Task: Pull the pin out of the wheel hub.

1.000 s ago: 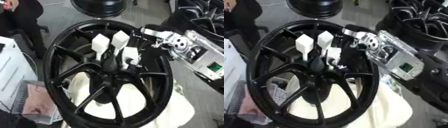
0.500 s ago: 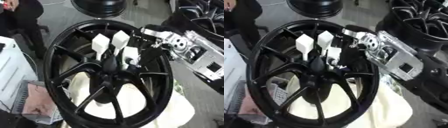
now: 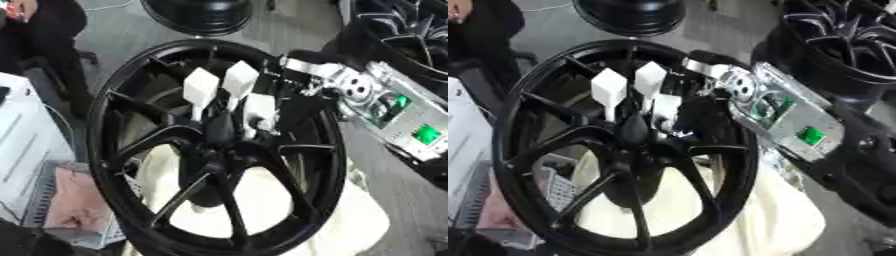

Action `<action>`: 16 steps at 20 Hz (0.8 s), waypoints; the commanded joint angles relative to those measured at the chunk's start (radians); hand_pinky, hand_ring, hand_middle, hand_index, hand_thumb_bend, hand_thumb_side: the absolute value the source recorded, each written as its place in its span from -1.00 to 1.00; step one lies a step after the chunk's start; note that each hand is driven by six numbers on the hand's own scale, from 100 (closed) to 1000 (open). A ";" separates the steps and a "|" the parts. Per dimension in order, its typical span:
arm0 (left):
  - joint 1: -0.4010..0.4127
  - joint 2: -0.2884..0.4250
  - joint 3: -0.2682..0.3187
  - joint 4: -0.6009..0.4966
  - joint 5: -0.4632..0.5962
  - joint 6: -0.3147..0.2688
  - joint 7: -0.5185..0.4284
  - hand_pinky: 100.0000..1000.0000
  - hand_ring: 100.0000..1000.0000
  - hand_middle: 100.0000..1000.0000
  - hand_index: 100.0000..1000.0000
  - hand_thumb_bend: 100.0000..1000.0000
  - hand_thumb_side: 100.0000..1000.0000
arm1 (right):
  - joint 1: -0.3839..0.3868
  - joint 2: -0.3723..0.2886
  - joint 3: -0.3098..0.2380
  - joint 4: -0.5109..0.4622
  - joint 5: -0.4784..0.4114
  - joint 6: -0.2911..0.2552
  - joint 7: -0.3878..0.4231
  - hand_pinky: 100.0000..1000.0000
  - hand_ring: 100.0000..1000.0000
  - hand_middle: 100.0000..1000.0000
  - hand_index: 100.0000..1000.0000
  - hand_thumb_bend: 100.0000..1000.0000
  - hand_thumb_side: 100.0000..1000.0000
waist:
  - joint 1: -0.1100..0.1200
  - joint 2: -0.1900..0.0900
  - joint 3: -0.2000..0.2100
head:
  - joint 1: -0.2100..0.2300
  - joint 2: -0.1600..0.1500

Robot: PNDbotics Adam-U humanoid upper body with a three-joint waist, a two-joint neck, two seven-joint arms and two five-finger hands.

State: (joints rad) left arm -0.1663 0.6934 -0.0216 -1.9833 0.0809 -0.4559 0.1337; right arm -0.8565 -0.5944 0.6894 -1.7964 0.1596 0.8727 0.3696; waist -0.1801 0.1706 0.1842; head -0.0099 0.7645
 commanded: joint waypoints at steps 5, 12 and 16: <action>-0.002 0.014 0.003 -0.017 0.001 -0.001 -0.002 0.60 0.51 0.23 0.65 -1.00 0.14 | -0.001 -0.009 -0.011 0.016 0.005 0.034 0.013 0.62 0.06 -0.18 -0.06 -0.52 -1.00 | 0.010 -0.009 0.001 | -0.005 0.005; 0.003 0.016 0.005 -0.017 0.001 -0.004 0.000 0.60 0.51 0.23 0.65 -1.00 0.12 | -0.022 -0.043 -0.020 -0.009 0.098 0.034 -0.024 0.91 -0.09 -0.40 -0.30 -0.72 -1.00 | 0.017 -0.015 -0.002 | -0.008 0.005; 0.005 0.018 0.007 -0.017 0.001 -0.006 0.003 0.60 0.51 0.24 0.65 -1.00 0.11 | -0.028 -0.069 -0.034 -0.037 0.161 0.034 0.023 0.99 -0.10 -0.41 -0.30 -0.71 -1.00 | 0.021 -0.019 -0.004 | -0.006 0.005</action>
State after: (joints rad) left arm -0.1573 0.6932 -0.0216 -1.9833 0.0809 -0.4584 0.1348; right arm -0.8628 -0.6217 0.6810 -1.8146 0.2846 0.8828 0.3590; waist -0.1730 0.1675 0.1827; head -0.0139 0.7645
